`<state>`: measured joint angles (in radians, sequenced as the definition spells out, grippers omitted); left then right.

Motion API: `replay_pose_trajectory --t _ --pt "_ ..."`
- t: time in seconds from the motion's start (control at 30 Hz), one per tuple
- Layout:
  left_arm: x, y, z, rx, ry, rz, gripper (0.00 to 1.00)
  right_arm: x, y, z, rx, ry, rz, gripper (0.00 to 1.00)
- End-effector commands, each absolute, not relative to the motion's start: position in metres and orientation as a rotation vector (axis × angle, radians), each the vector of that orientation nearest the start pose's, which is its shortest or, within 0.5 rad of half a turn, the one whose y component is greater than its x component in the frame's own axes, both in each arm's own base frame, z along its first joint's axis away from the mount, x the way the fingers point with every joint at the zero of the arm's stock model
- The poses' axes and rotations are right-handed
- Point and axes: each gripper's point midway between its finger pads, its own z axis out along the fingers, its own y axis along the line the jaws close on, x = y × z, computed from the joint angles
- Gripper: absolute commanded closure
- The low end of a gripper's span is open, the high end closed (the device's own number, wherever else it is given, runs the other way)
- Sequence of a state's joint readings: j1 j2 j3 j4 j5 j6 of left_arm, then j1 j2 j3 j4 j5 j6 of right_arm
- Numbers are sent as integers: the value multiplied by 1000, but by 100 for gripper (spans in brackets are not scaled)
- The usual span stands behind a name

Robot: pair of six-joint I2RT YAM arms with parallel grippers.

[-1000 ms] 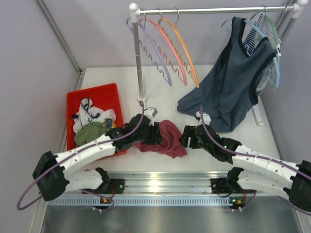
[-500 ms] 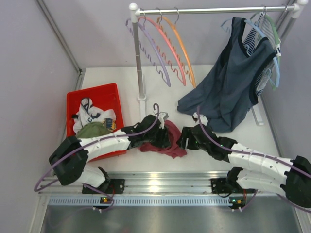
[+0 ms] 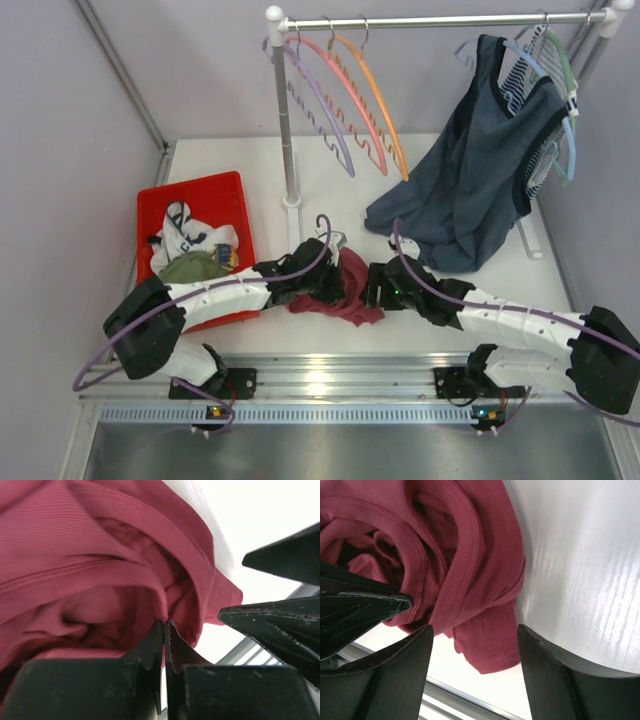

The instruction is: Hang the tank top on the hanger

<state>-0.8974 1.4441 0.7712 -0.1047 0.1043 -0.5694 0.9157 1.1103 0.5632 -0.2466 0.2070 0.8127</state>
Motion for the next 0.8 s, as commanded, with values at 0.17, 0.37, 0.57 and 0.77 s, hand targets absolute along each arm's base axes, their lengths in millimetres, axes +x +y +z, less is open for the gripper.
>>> replay_pose_trajectory --t 0.17,0.37,0.57,0.77 --pt "213 -283 107 318 2351 -673 100 194 273 104 -12 2363 685 32" --pt "212 -272 113 265 2351 -641 100 189 286 94 -5 2411 686 36" --pt "212 -262 141 227 2288 -657 100 193 283 73 14 2453 591 44" --pt "204 -255 183 247 2236 -703 100 198 271 74 23 2442 504 78"
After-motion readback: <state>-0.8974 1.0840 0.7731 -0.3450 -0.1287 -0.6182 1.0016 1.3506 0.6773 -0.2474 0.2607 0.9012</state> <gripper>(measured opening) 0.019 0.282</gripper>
